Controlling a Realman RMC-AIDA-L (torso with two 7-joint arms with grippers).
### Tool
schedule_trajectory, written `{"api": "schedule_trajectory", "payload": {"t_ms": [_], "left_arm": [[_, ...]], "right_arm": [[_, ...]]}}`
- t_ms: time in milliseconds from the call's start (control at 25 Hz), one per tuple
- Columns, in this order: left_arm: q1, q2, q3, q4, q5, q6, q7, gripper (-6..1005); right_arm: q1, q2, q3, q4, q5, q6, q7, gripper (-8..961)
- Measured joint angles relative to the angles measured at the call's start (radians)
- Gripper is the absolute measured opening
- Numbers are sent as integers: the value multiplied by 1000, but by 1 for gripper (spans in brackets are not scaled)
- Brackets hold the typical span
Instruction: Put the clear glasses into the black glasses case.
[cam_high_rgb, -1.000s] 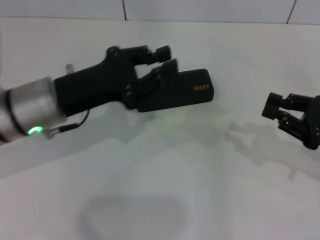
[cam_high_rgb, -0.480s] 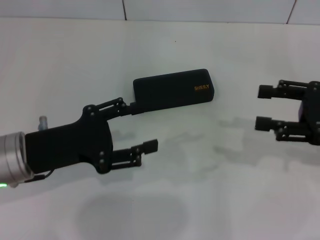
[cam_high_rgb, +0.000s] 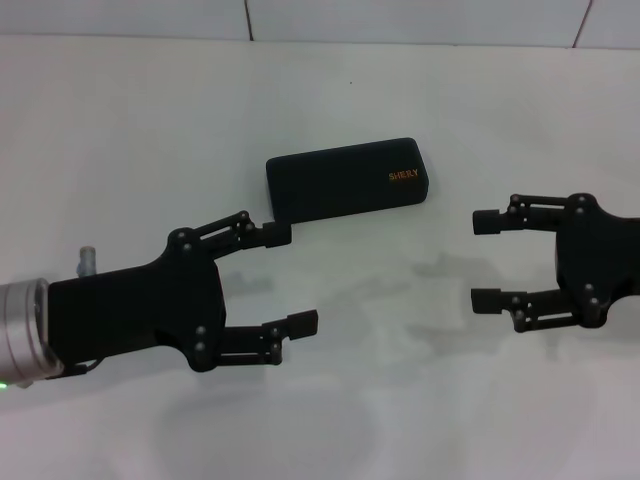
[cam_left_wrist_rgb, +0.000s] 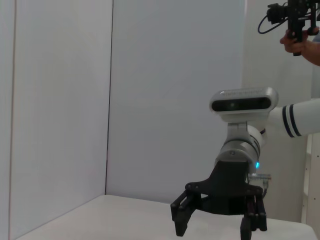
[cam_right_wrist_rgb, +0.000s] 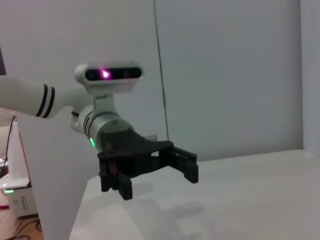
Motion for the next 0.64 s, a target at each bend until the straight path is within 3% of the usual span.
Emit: {"api": "schedule_trajectory", "payload": {"t_ms": [640], "left_arm": [[-1,-6,3,-6,37,3,0,893]], "right_arm": [[4,3,-22,9,-5,2,1,799]]}}
